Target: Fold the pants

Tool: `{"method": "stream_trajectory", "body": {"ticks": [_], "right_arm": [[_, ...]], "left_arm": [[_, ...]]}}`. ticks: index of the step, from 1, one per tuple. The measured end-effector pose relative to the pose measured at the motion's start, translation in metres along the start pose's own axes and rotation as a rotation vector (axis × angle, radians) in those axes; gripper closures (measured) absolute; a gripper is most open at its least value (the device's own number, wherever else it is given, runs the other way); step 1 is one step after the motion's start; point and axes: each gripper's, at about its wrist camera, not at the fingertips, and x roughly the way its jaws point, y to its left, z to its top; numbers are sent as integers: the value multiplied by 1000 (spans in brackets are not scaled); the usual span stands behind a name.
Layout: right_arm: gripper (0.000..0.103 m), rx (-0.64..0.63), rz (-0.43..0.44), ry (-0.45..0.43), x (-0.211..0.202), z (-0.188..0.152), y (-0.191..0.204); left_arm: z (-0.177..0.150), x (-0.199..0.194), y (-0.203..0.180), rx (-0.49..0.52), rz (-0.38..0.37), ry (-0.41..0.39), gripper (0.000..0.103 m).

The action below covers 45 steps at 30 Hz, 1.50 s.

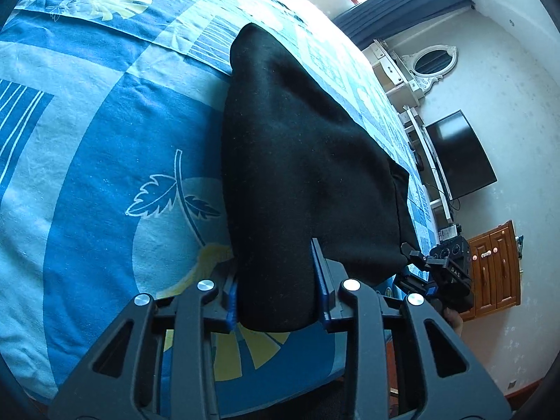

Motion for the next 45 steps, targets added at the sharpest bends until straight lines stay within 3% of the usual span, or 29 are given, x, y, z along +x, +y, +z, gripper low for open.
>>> {"method": "stream_trajectory", "body": {"ticks": [19,25,27,34,40,45], "right_arm": [[66,22,38,-3,-3,-1,-11],[63,35,72,-2,-3,1,-20],[61,40,94,-3,-4,2,-22],[51,47,159,-12,-7,1,-25],[48,49,164,-22,-11,-2,-24],[39,34,141,-24,-20,-9,-19]], "left_arm": [[-7,1,-2,20,8,-6,68],[-10,5,2,38,9,-15,54],[-11,5,3,56,22,-33,41],[-11,8,4,45,-24,-52,17],[-17,10,-12,94,66,-51,12],[-31,7,-32,150,207,-63,10]]}}
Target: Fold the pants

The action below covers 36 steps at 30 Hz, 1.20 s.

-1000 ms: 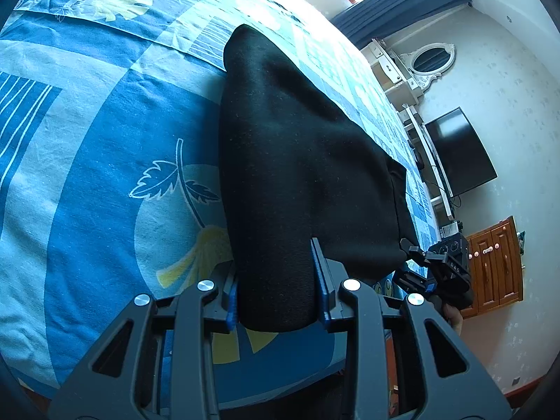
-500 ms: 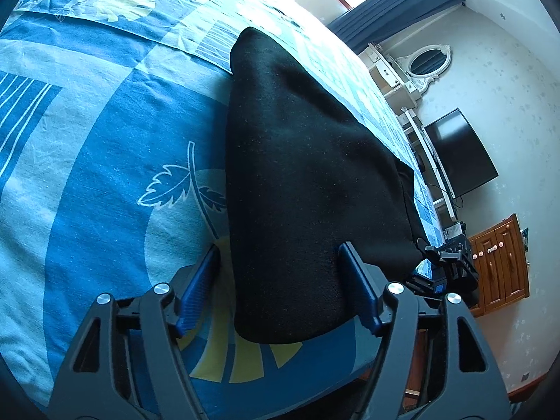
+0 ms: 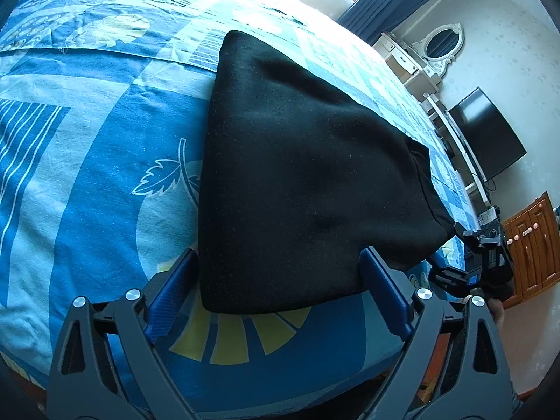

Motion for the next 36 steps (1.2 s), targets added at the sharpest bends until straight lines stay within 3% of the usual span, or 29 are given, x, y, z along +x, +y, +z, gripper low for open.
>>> {"method": "stream_trajectory", "body": {"ticks": [6,13,20,28,36], "right_arm": [[34,-78,-132,28,-9,-12,17],[31,-262,-373,9,-23,-36,42],[30,-436,-586,-58,-32,-58,65],[27,-521,-700,-143,-46,-76,84],[27,-548,-721,-130,-42,-87,86]], "left_arm": [[-20,-18,-33,97,168,-56,10],[-35,-41,-44,16,233,-129,10],[-51,-61,-77,168,444,-223,6],[-67,-70,-89,168,469,-230,6],[-75,-71,-90,137,449,-240,2]]}}
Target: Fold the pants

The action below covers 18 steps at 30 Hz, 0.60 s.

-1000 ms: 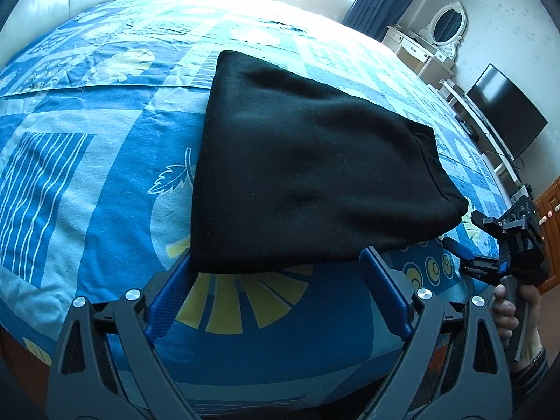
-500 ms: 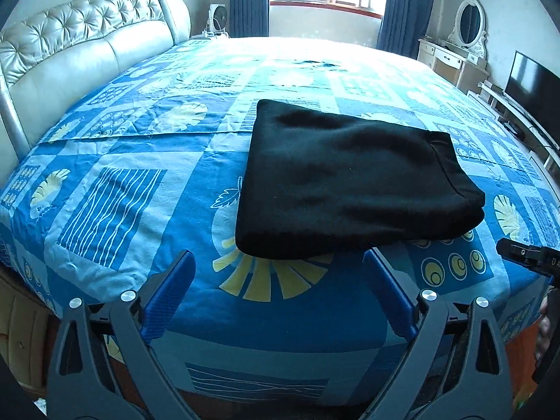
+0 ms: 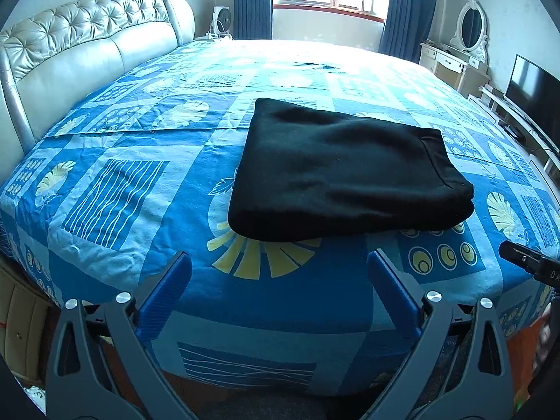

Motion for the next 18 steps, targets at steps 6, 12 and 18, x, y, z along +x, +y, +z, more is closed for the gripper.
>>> {"method": "stream_trajectory", "body": {"ticks": [6,12,18], "right_arm": [[27,-2,1,33,8,-7,3],[27,-12,0,50,12,-10,5],[27,-16,0,57,13,-11,6]], "left_arm": [[-2,0,-5,-12,-28,0,2],[0,2,-8,4,-17,8,2],[0,4,-7,5,2,21,2]]}}
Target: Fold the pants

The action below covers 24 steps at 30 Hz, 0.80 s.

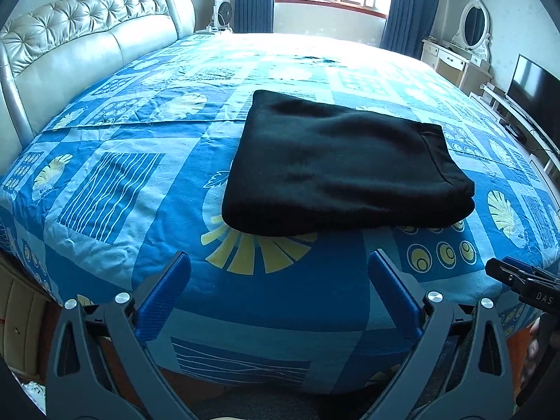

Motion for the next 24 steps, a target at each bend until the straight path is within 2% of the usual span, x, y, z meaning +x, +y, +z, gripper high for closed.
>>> {"method": "stream_trajectory", "body": {"ticks": [13,24], "right_arm": [[27,-13,5,15,2,-2,4],[27,-18,11,28,4,-4,6]], "left_arm": [[1,-4,-3,16,12,-7,2],[2,-6,-8,44,52,-14,2]]}}
